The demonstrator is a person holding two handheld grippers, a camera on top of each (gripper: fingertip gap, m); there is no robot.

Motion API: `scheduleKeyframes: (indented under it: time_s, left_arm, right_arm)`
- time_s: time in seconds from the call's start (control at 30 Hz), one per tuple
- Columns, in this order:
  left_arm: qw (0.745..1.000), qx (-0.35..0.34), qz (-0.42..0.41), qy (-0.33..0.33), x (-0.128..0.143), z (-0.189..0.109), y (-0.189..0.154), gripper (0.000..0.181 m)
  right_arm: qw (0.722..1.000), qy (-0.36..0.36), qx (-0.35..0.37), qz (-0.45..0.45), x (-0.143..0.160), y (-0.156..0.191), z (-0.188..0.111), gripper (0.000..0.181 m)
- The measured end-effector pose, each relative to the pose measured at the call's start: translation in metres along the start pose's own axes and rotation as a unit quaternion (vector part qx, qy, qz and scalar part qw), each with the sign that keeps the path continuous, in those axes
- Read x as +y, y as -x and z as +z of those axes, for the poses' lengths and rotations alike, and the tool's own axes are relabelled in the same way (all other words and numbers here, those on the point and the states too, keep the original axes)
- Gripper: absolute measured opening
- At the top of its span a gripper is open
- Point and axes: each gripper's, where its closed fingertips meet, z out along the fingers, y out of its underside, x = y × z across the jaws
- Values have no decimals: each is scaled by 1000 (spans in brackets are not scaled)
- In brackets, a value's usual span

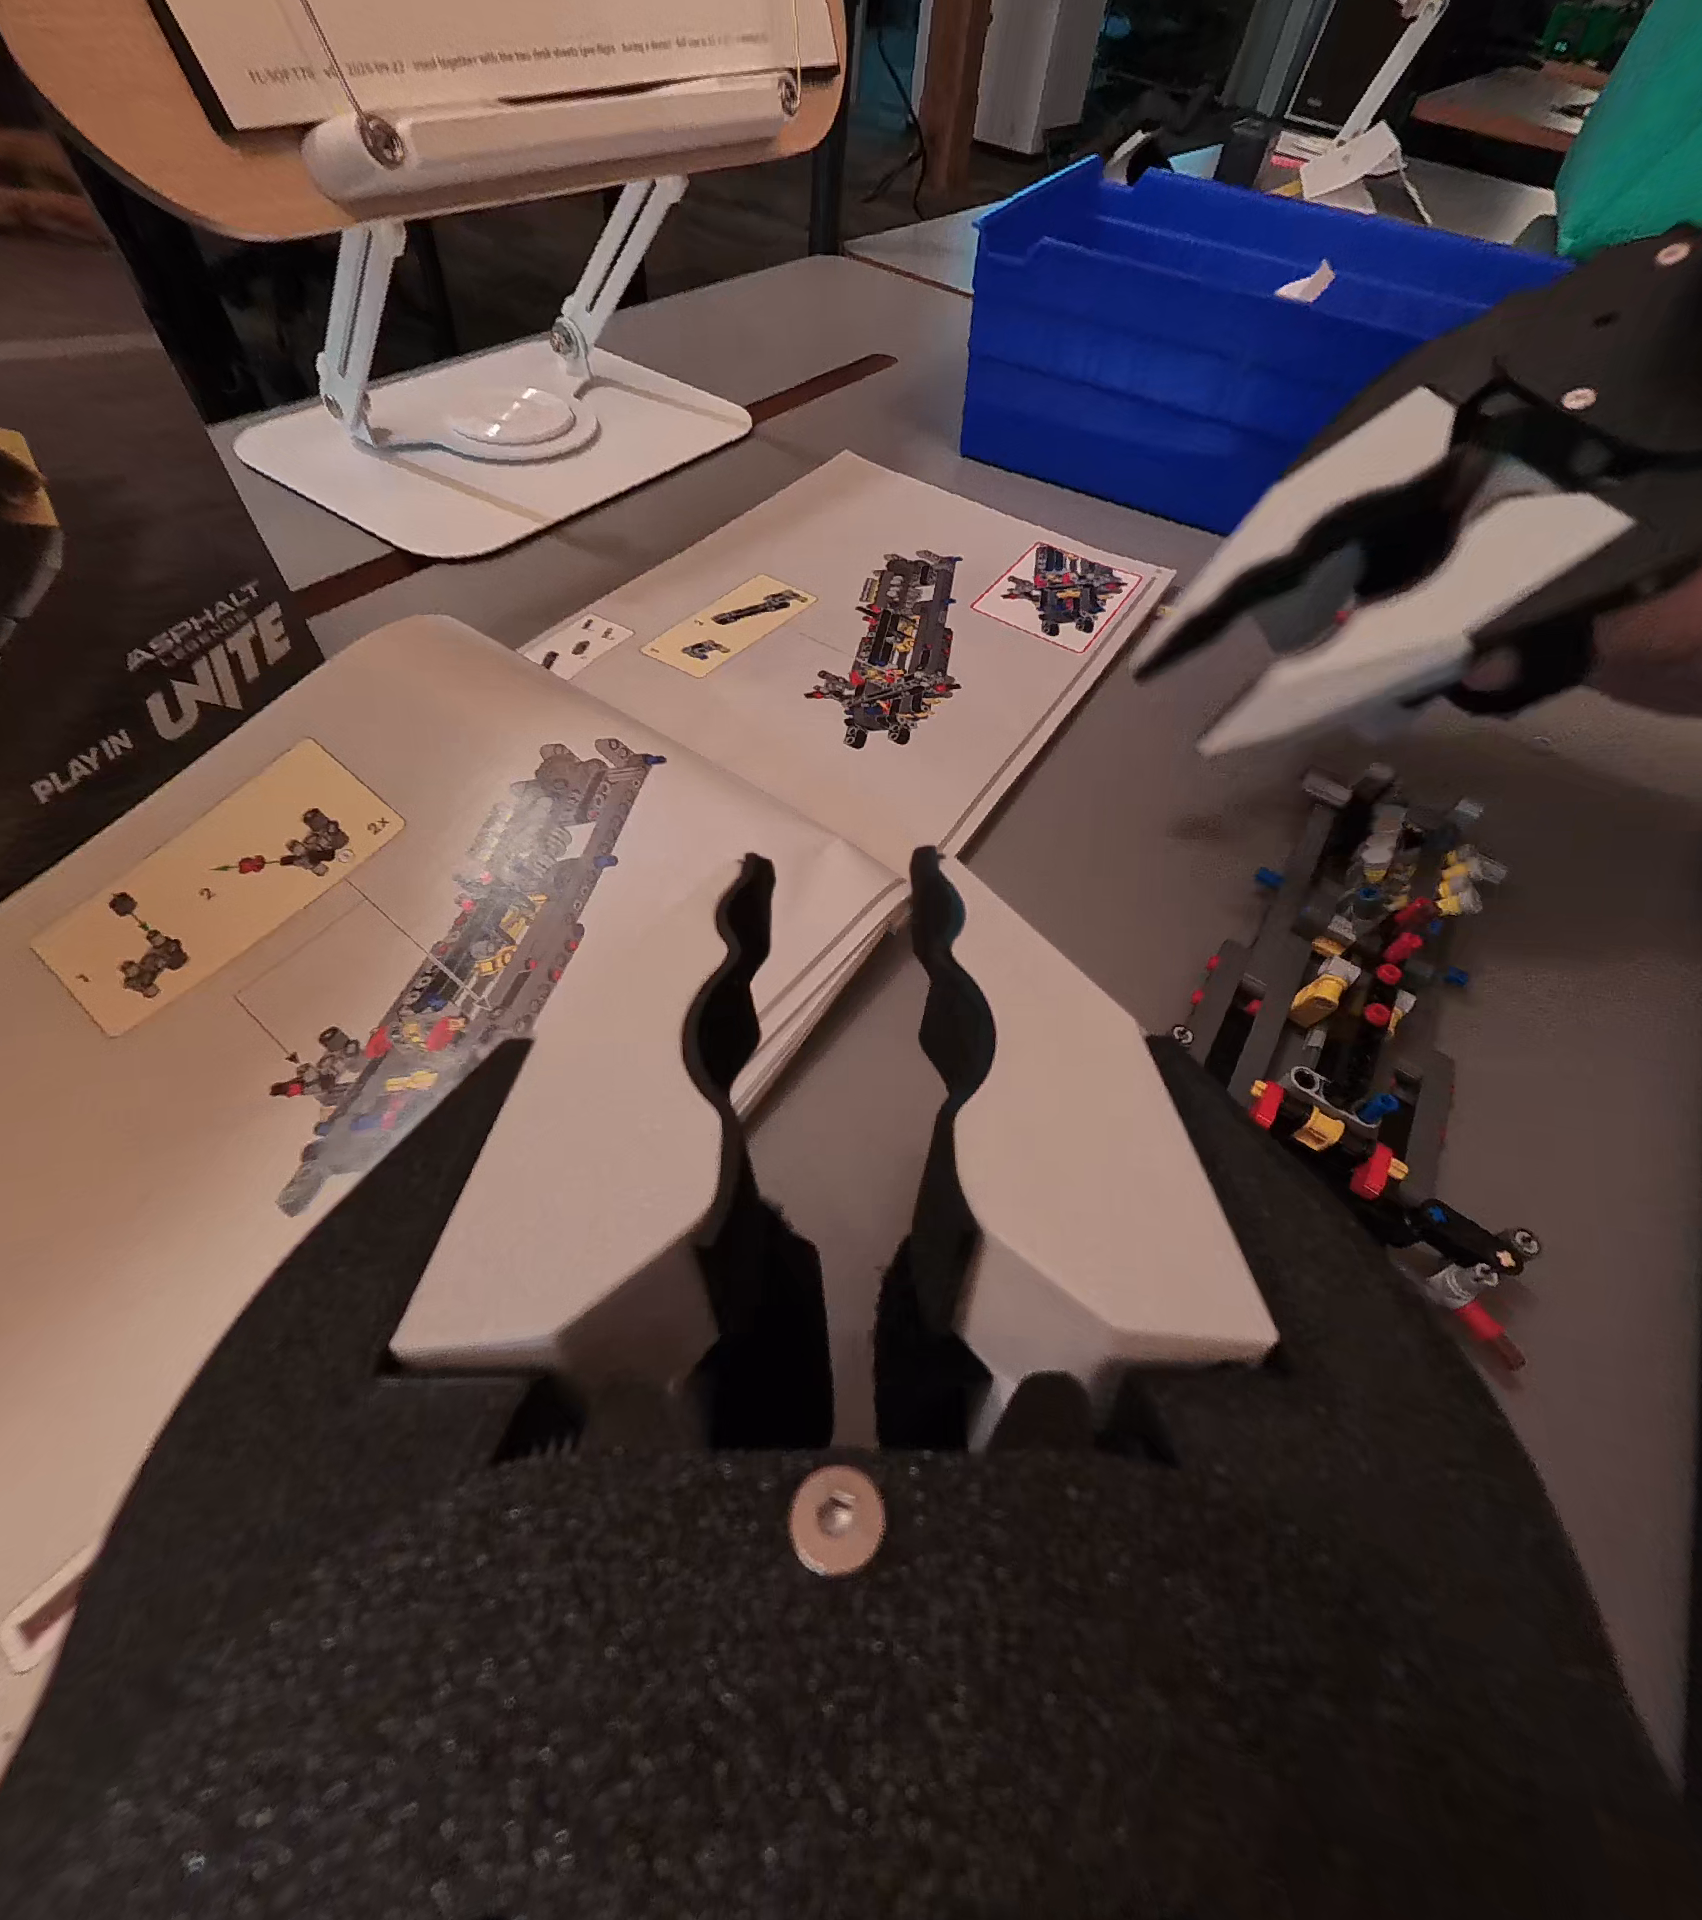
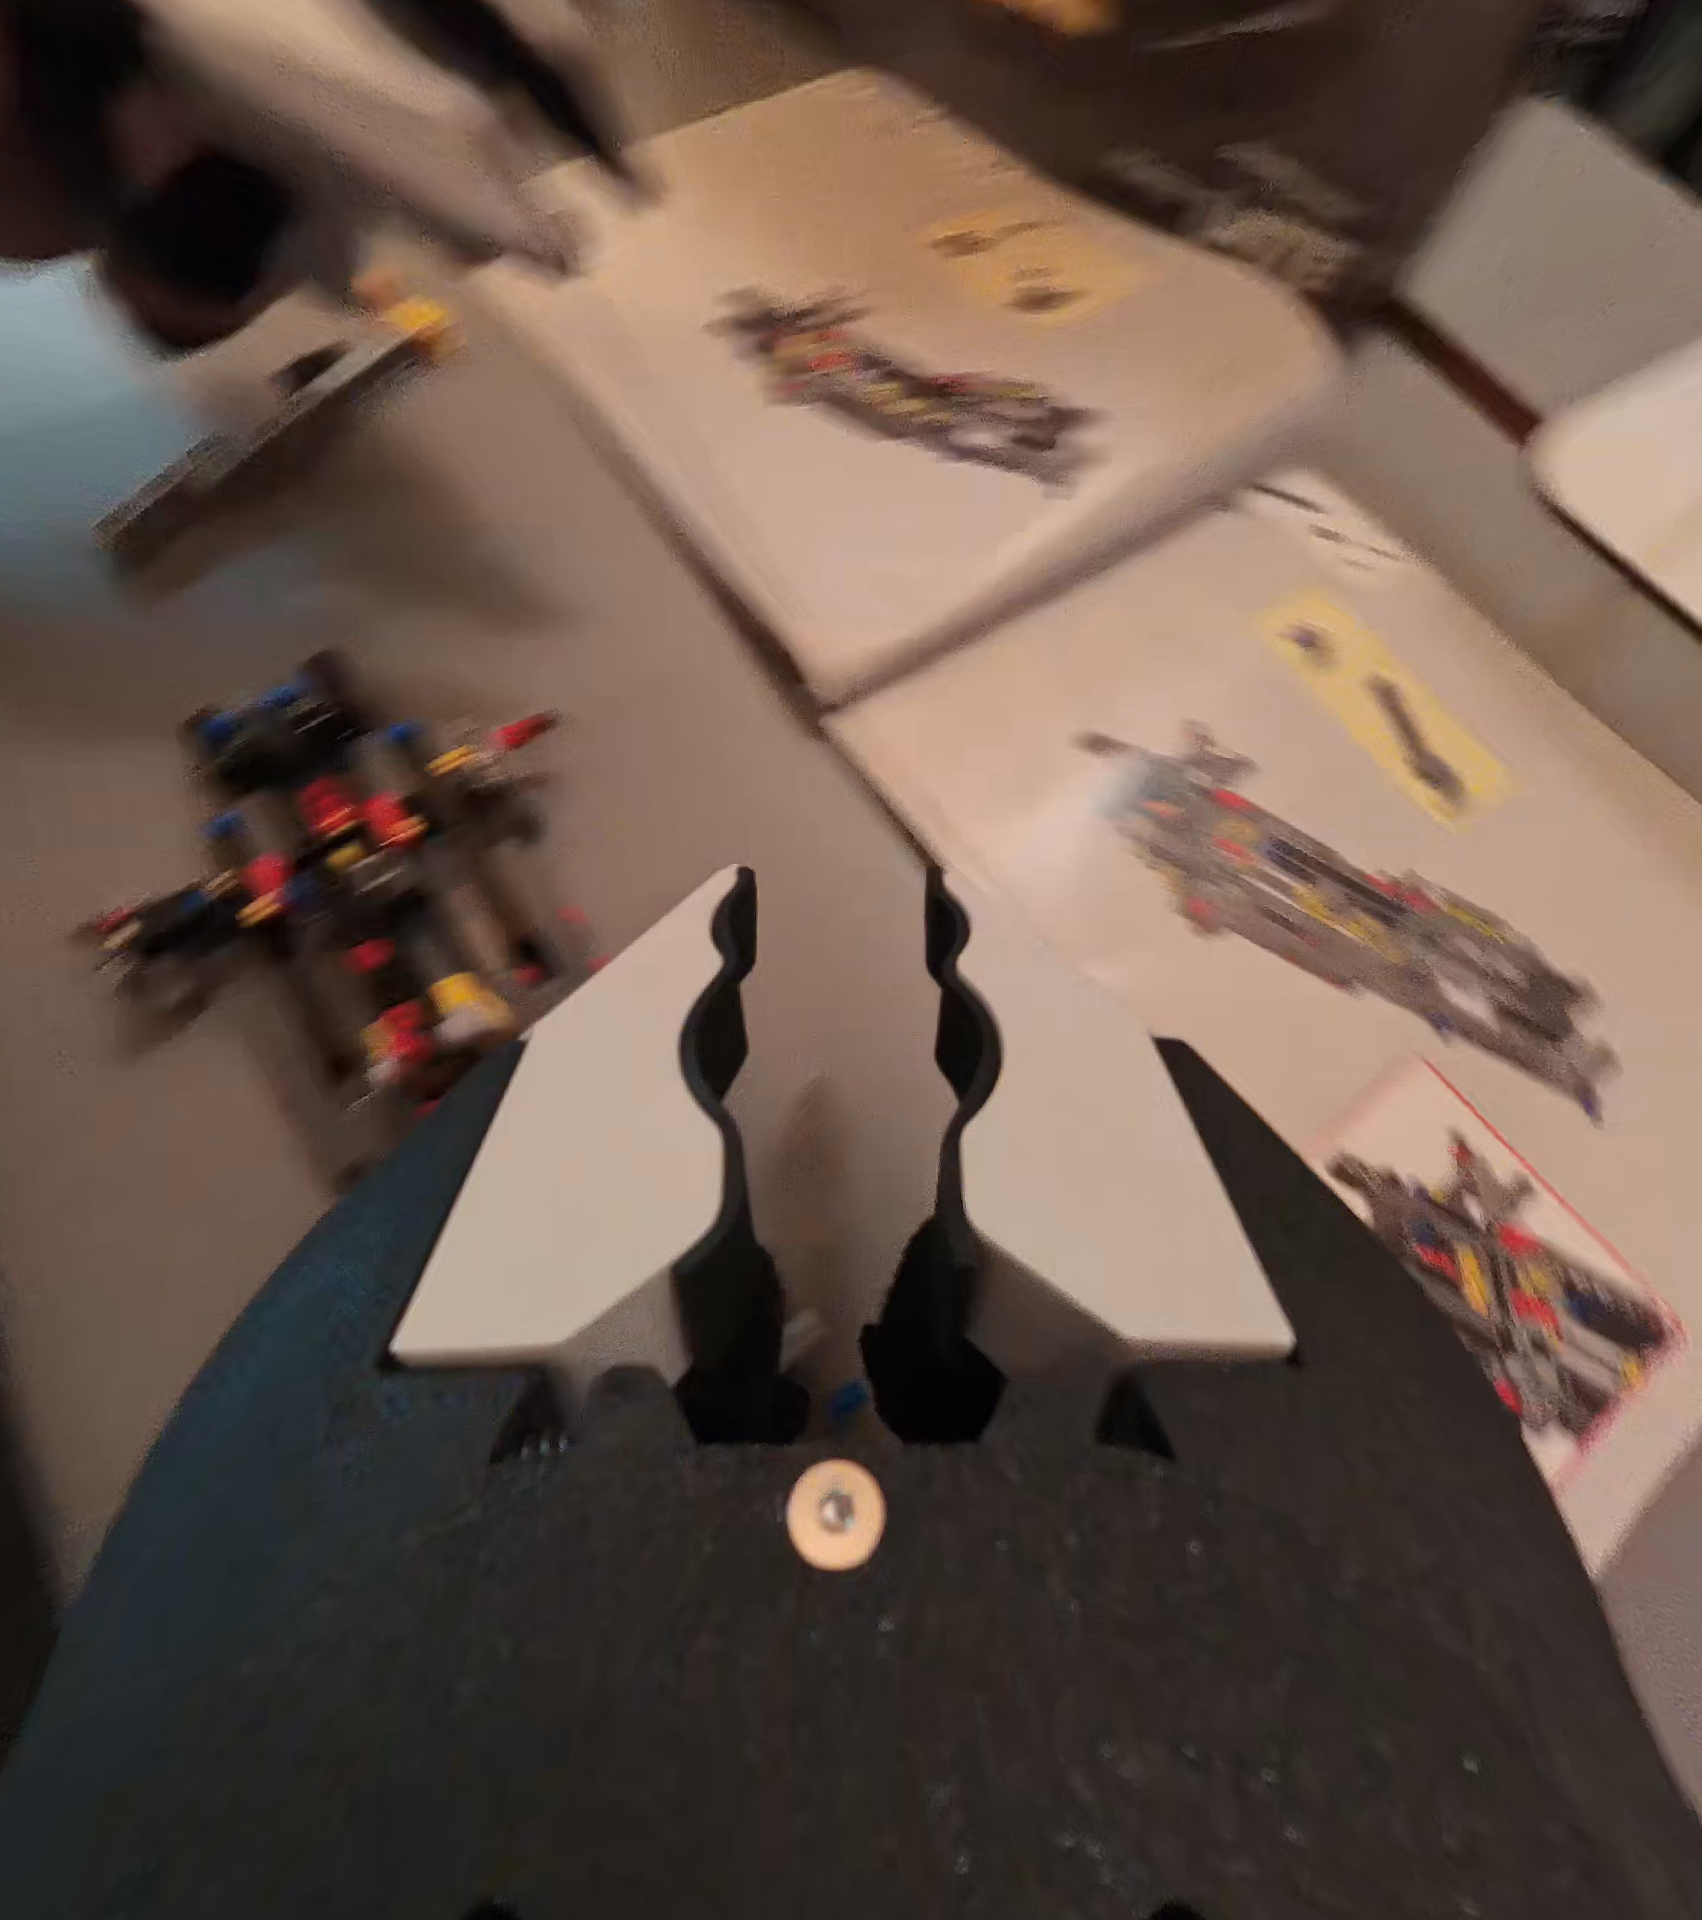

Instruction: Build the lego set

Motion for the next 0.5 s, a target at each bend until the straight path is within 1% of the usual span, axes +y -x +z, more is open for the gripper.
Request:
scheduleKeyframes:
  time_s: [0.07, 0.13, 0.2, 0.27, 0.37, 0.5]
  left_arm:
    - [1000, 7, -15, 10, 5, 3, -1, 25]
    - [999, 23, -35, 20, 9, 5, -5, 25]
    - [997, 42, -57, 19, 7, 5, -10, 25]
    - [996, 58, -70, 4, 1, 3, -14, 25]
    - [995, 63, -73, -17, -6, -1, -14, 24]
    - [996, 50, -70, -17, -4, -2, -6, 22]
  right_arm:
    - [996, -30, 50, 69, 6, -30, -3, 31]
    - [990, -55, 67, 112, 6, -47, -10, 31]
    - [983, -88, 66, 148, 2, -57, -17, 31]
    - [978, -108, 49, 174, -1, -60, -20, 31]
    - [976, -107, 40, 183, 2, -61, -20, 25]
    - [977, -99, 25, 187, 2, -55, -17, 25]
